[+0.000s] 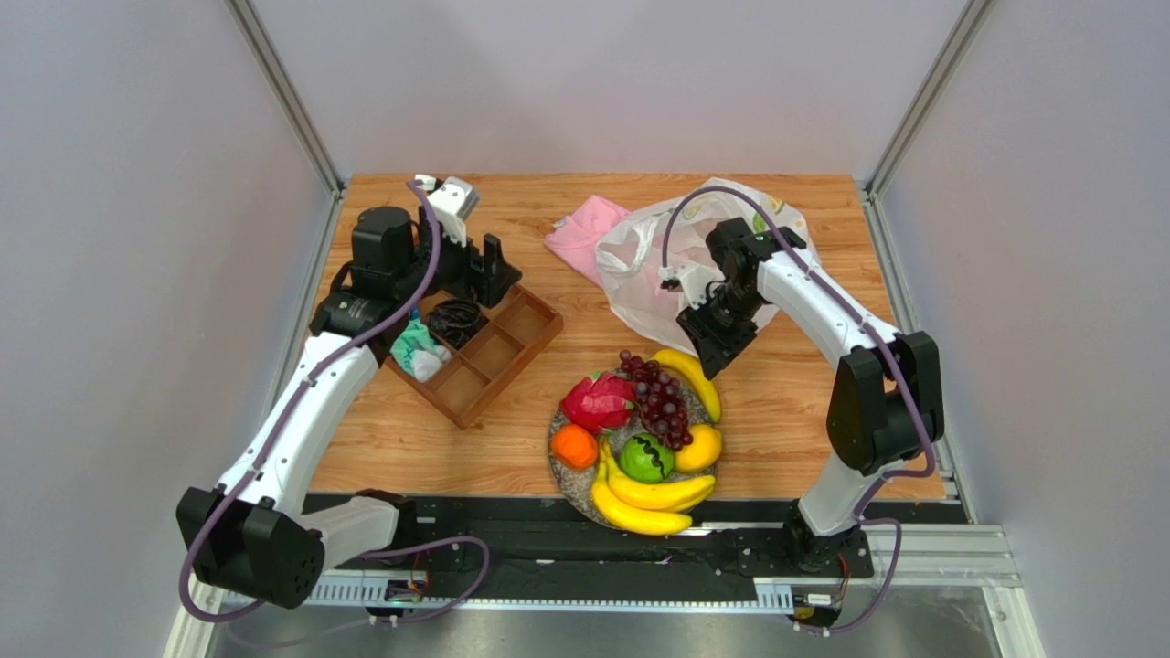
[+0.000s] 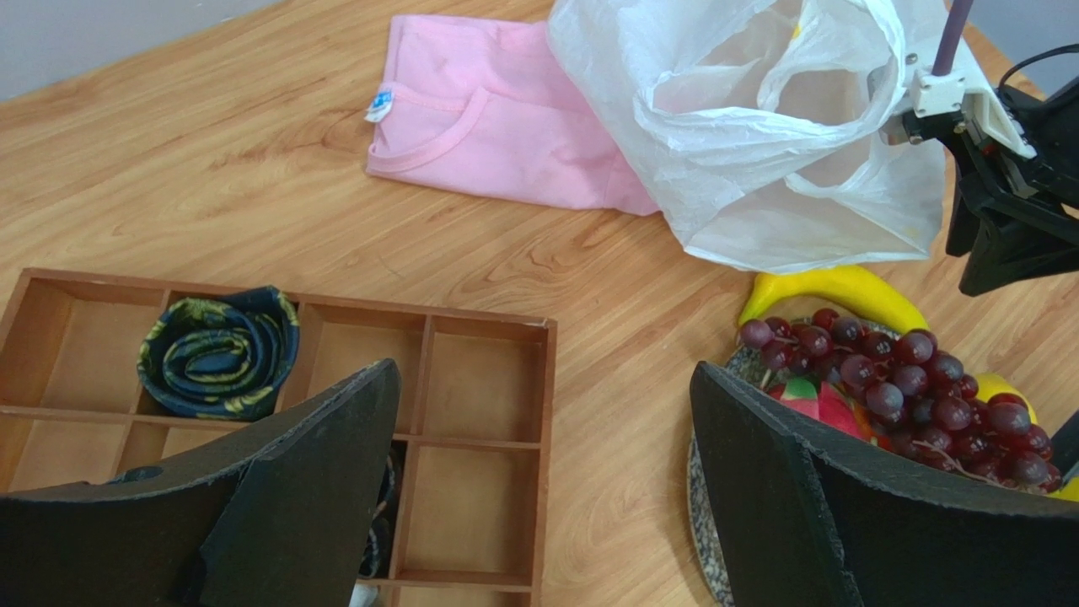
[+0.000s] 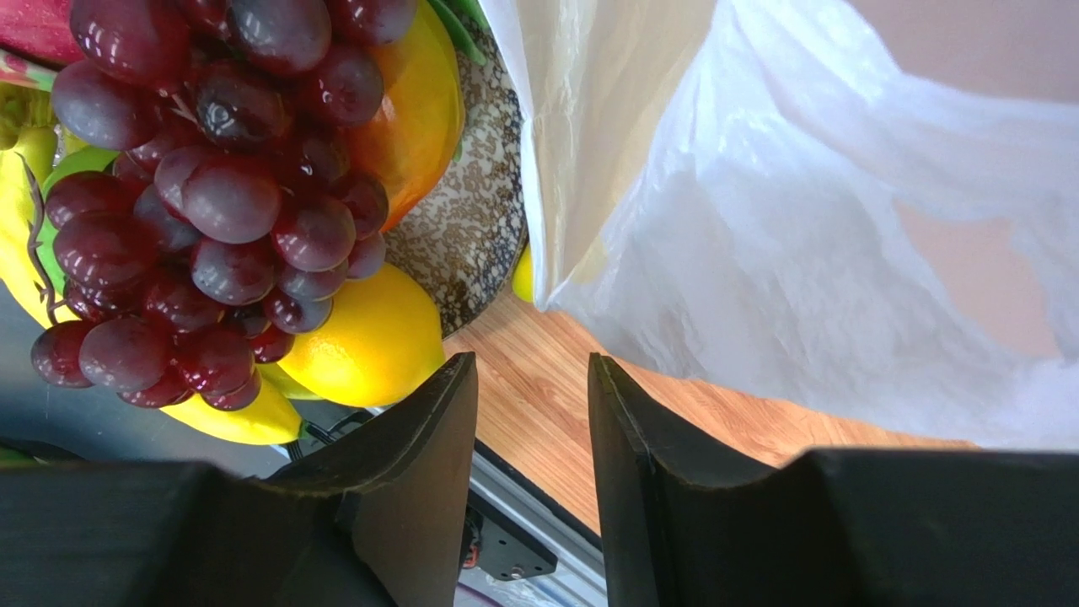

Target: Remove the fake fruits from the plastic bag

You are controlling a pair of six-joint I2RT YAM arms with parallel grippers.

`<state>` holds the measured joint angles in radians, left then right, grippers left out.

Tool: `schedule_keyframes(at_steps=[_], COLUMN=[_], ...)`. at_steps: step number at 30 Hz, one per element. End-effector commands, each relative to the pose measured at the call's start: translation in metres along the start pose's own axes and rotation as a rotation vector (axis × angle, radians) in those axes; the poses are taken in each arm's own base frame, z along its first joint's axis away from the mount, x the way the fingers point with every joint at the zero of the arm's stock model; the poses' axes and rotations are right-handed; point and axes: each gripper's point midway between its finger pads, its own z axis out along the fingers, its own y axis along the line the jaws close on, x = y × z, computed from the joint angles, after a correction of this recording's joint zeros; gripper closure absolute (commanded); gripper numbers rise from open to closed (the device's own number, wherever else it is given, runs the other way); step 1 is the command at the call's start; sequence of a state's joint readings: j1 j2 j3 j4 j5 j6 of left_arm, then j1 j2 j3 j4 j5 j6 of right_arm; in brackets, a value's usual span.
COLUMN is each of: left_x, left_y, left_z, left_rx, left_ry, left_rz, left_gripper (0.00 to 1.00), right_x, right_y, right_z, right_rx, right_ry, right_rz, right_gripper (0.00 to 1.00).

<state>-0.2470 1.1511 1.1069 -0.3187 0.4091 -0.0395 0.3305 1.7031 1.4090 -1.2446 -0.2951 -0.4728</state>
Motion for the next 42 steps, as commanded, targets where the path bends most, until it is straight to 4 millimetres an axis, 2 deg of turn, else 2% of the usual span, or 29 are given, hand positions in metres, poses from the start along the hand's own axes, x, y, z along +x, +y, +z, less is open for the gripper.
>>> schedule_keyframes(at_steps=[1,5,10,15,17,20,21,25,30,35,42], left_x=[-0.02,-0.016,-0.011,-0.014,-0.013,-0.009,-0.01,-0.013,-0.017,-0.013,-0.011], left_y=[0.003,0.006,0.014,0.019,0.021,0.021,0.021,0.02,0.017,0.016,0.017], left_z=[0.002,0.007,0.018,0.023,0.023,0.022,0.021,0.023,0.026,0.027,0.025], left_rx=[0.0,-0.001,-0.01,-0.022,-0.029,-0.03,-0.03,-0.023,-0.01,-0.006,-0.014], left_ry=[-0.031,-0.009,0.025,0.04,0.042,0.052,0.05,0.036,0.013,0.017,0.02], left_rz=[0.032,0.03,0.046,0.059,0.064,0.069,0.069,0.064,0.039,0.033,0.035], left_gripper=[0.07,0.07,0.07,0.07,0.07,0.07,0.07,0.07,0.07,0.07,0.07], right_x=[-0.013,-0.017,-0.028,-0.035,-0.034,-0.031,-0.031,-0.034,-0.031,-0.033,-0.041], right_y=[-0.008,-0.027,-0.049,-0.053,-0.05,-0.05,-0.05,-0.041,-0.027,-0.01,0.009], right_z=[0.013,0.032,0.053,0.069,0.072,0.072,0.068,0.037,0.02,0.036,0.05], right_rx=[0.01,0.054,0.094,0.044,0.024,0.026,0.03,0.053,0.039,-0.053,-0.098], right_ry=[-0.022,0.007,0.027,0.047,0.053,0.052,0.044,-0.025,-0.043,-0.009,0.014], right_rz=[-0.039,-0.001,0.031,0.036,0.034,0.025,0.023,-0.002,0.063,0.158,0.142], right_gripper=[0.59,0.53,0.53,0.5,0.53,0.7,0.73,0.78,0.81,0.81,0.82])
